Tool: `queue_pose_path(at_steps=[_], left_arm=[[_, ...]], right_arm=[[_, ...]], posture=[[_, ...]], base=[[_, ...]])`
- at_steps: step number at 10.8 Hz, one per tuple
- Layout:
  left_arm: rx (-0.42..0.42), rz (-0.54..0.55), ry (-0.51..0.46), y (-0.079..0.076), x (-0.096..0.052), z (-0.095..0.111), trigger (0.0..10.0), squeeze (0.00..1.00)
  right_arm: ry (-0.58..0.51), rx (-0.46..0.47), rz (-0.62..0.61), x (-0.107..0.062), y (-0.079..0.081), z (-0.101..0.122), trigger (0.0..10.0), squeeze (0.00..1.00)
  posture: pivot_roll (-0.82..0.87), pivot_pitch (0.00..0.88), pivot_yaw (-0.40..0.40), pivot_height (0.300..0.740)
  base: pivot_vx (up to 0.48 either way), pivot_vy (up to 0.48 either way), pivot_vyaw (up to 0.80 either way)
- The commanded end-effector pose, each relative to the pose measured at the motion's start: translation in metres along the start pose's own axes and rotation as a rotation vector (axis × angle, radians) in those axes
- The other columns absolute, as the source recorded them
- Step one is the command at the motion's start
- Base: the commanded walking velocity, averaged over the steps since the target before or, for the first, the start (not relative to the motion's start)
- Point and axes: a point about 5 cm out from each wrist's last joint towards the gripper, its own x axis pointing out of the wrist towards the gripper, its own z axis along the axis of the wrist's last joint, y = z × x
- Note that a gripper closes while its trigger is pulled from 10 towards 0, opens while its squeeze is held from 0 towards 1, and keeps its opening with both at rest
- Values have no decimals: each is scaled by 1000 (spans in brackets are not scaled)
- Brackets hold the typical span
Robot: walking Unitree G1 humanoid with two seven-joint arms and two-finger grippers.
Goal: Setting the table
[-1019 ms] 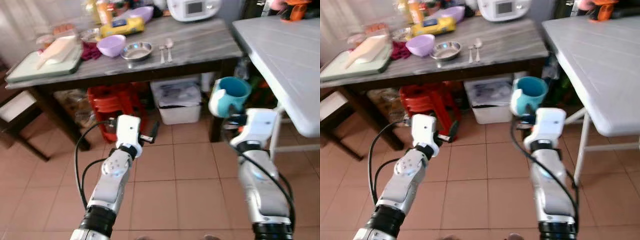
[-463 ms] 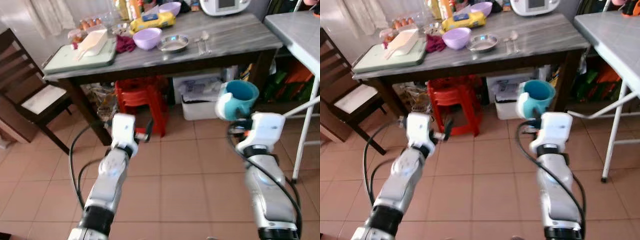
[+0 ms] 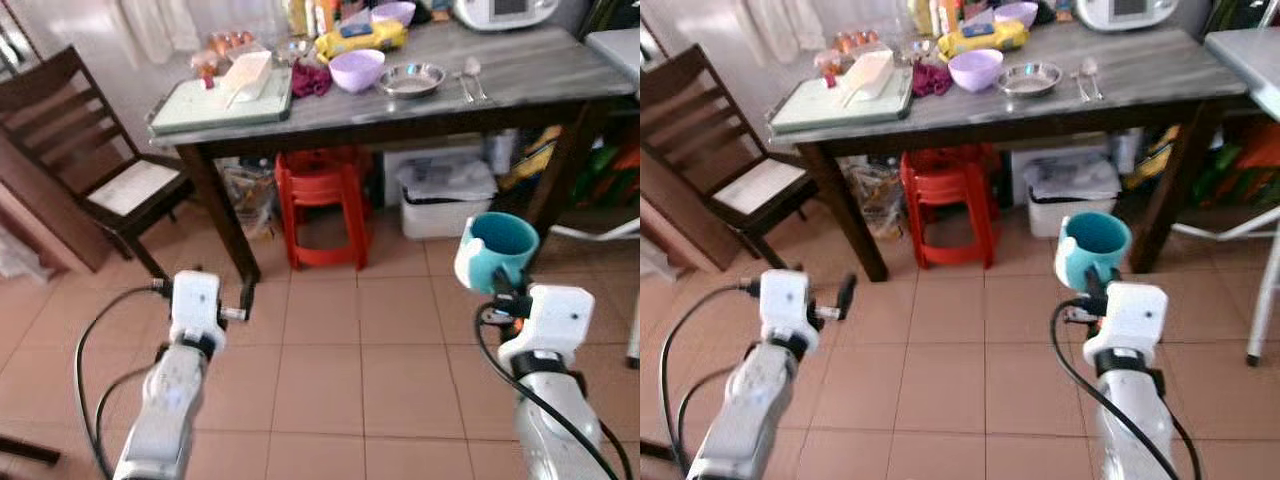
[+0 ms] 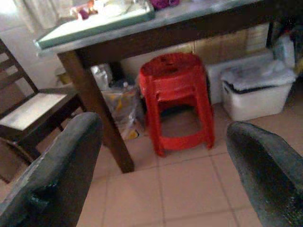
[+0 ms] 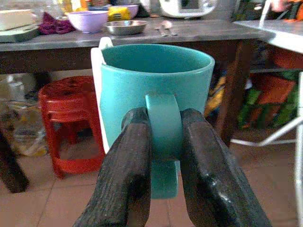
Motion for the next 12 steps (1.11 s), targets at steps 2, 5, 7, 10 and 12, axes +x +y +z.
queue_pose_path(at_steps=[2, 5, 7, 10, 12], left_arm=[[23, 7, -9, 7, 2, 5, 10000, 0], [-9, -49, -25, 1, 2, 8, 10000, 0], [-32, -89, -37, -2, 3, 9, 10000, 0], [-66, -148, -52, -11, 4, 12, 10000, 0], [-74, -161, -51, -13, 4, 12, 10000, 0]], right_arm=[[-47, -2, 23, 4, 5, 12, 10000, 0], [-54, 0, 23, 6, 7, 14, 10000, 0], [-53, 1, 31, 6, 9, 14, 10000, 0], [-50, 16, 33, 8, 11, 15, 10000, 0], [-46, 18, 32, 7, 11, 14, 10000, 0]], posture=[[-115, 62, 136, 740], [-111, 56, 134, 740], [-112, 55, 135, 740], [-119, 63, 138, 740], [-121, 67, 140, 740]], base=[[0, 0, 0], [0, 0, 0], [0, 0, 0], [170, 0, 0], [289, 0, -800]])
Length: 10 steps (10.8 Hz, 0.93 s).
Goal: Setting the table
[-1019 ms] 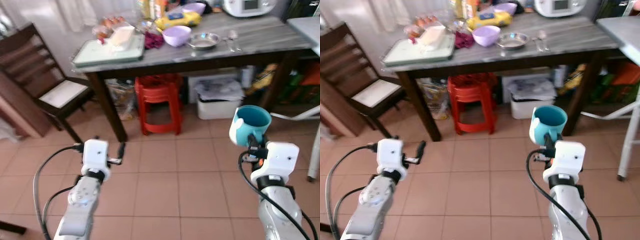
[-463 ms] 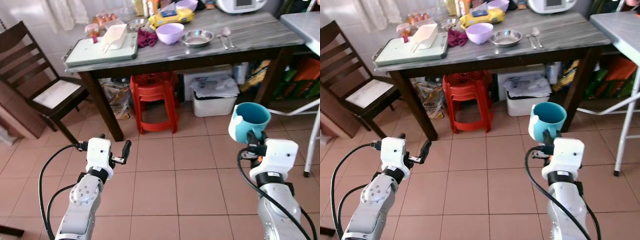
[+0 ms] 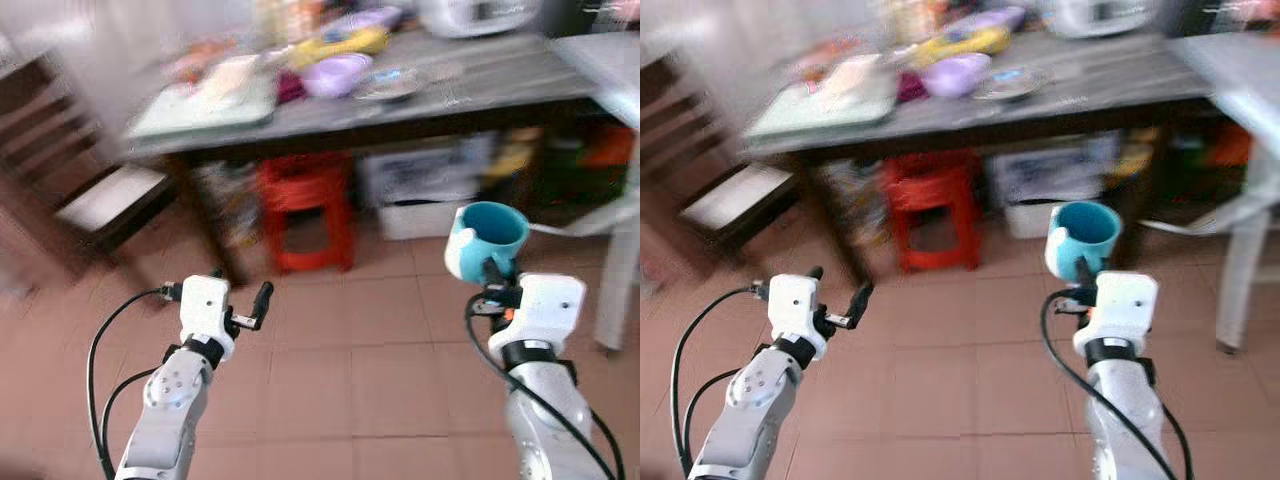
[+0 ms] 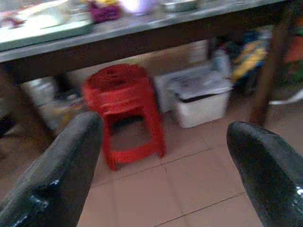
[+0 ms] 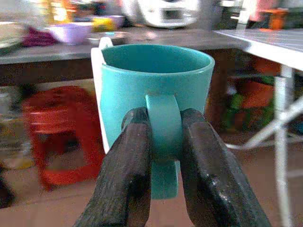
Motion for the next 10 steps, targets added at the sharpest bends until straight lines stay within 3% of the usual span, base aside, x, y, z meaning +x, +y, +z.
queue_pose_path(at_steps=[1, 10], left_arm=[[1, -13, -19, 0, 2, 6, 10000, 0], [-17, -52, -19, -9, 6, 6, 10000, 0]], right_arm=[[-21, 7, -1, 0, 0, 6, 10000, 0], [-22, 5, 4, 4, 3, 6, 10000, 0]], posture=[[-123, 65, 140, 740], [-129, 65, 138, 740]], base=[[289, 0, -594], [314, 0, 0]])
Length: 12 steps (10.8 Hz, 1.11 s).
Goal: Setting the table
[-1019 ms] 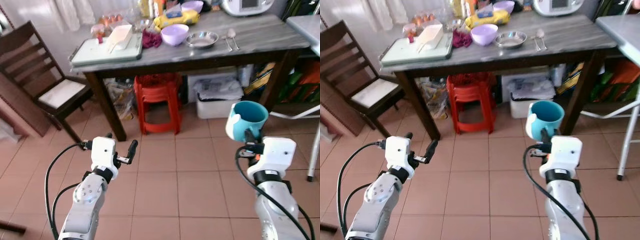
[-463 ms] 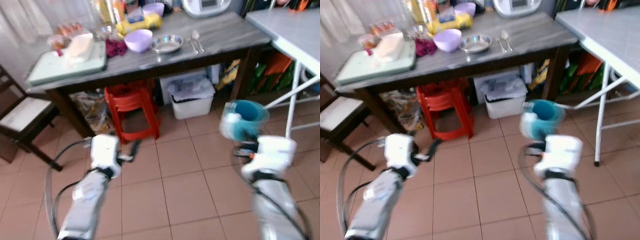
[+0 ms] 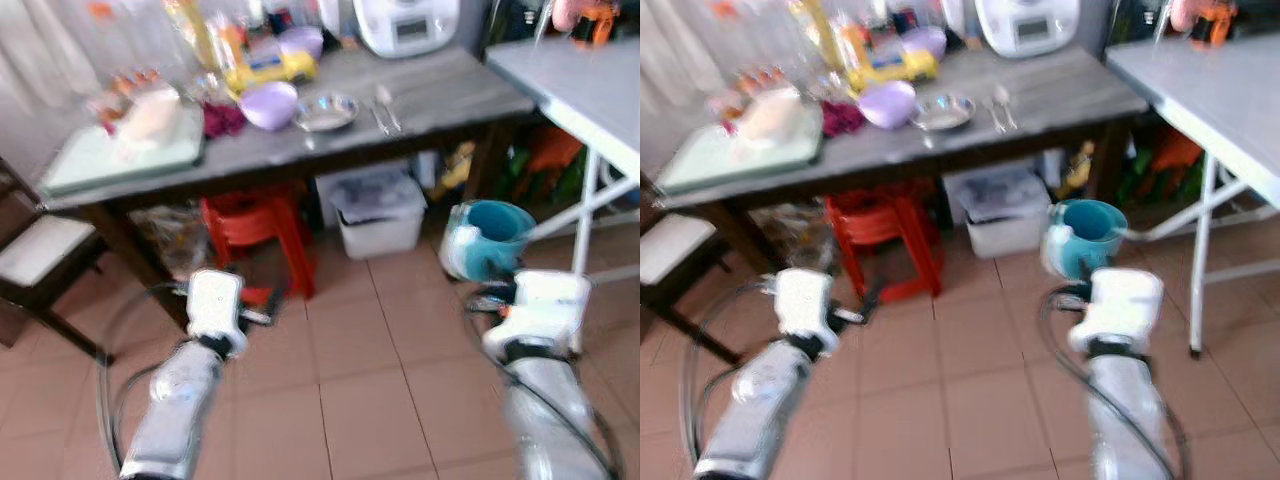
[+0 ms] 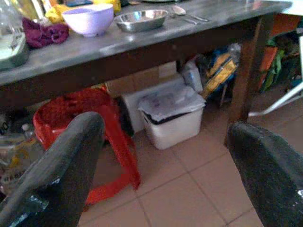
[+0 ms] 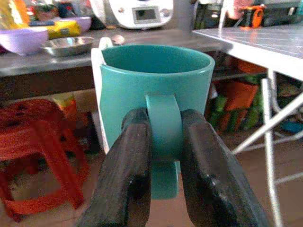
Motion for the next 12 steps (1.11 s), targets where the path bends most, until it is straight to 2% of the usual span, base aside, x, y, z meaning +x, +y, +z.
queue_pose_path(at_steps=[1, 12], left_arm=[[-2, -20, 0, -3, 1, 1, 10000, 0], [-1, -30, -12, -5, 3, 10, 10000, 0]], right_arm=[[-26, -9, -12, 1, -3, 6, 10000, 0], [-32, -27, -3, 2, 0, 7, 10000, 0]], posture=[[-131, 66, 138, 740], [-124, 71, 145, 740]], base=[[322, 0, 0], [325, 0, 0]])
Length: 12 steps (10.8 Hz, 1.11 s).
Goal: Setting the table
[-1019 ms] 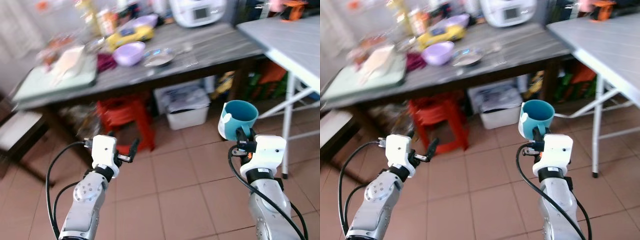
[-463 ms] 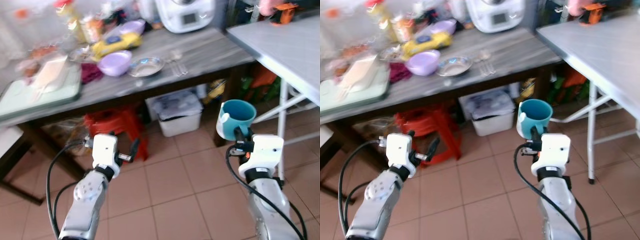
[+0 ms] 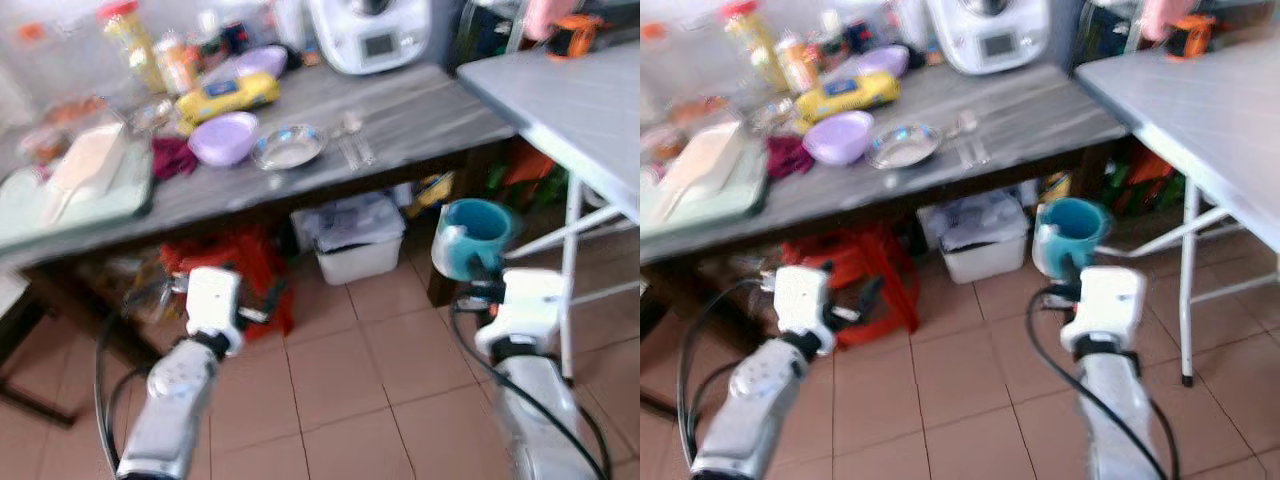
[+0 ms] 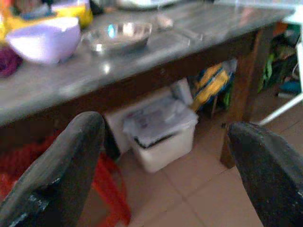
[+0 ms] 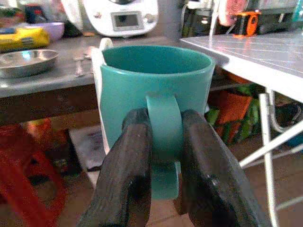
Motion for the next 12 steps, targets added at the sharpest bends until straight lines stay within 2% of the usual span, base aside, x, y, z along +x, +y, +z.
queue_pose_path(at_steps=[1, 7, 12], left_arm=[[-10, -7, -11, -2, 1, 3, 10000, 0], [4, -2, -8, 0, 1, 4, 10000, 0], [-25, 151, -18, 6, -17, -3, 10000, 0]], right_arm=[[-33, -3, -11, 2, -2, 7, 10000, 0], [-50, 10, -1, 6, 1, 10, 10000, 0], [-27, 18, 163, 25, 20, 8, 10000, 0]], posture=[[-123, 68, 146, 740], [-109, 50, 143, 740], [-14, 50, -6, 740]], base=[[480, 0, 0], [480, 0, 0], [364, 0, 0]])
